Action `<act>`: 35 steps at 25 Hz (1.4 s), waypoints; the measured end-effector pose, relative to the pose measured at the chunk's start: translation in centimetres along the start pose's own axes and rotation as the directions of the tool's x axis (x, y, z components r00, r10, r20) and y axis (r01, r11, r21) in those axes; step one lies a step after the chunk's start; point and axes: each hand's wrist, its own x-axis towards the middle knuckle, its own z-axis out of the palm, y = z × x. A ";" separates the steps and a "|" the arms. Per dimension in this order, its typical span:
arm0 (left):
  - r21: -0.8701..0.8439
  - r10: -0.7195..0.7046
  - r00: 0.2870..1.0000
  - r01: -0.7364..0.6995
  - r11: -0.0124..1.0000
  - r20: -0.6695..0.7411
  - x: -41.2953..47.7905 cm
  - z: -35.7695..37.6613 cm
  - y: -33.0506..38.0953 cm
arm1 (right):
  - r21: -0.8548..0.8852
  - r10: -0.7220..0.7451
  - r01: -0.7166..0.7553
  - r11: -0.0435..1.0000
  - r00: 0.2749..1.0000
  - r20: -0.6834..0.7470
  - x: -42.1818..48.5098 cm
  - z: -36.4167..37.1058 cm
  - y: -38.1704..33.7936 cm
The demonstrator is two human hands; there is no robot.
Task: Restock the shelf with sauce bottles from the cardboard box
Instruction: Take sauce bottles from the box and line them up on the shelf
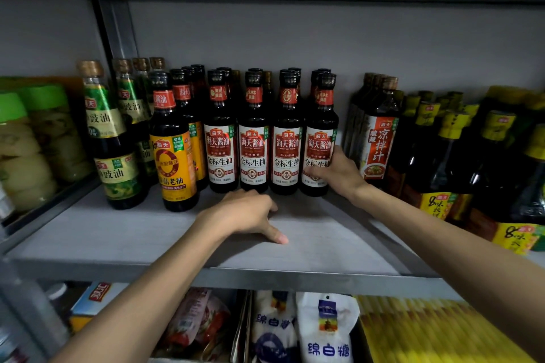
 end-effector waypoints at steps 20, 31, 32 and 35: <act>-0.391 0.235 0.830 -0.463 0.795 -0.506 -7.3 7.0 19.2 | -0.122 0.048 -0.077 0.990 0.974 -0.223 -28.5 -12.3 9.9; -0.424 0.391 0.825 -0.208 0.882 0.409 -4.5 33.2 40.6 | -0.014 0.738 -0.742 0.671 0.665 0.111 -50.7 -20.1 39.1; -0.460 0.375 0.805 -0.145 0.876 0.460 -4.2 36.2 41.2 | -0.006 0.782 -0.786 0.618 0.614 0.110 -52.1 -19.7 41.6; -0.481 0.293 0.753 0.036 0.876 0.590 -3.1 45.7 42.4 | -0.045 0.860 -0.867 0.497 0.486 0.154 -56.3 -16.9 48.4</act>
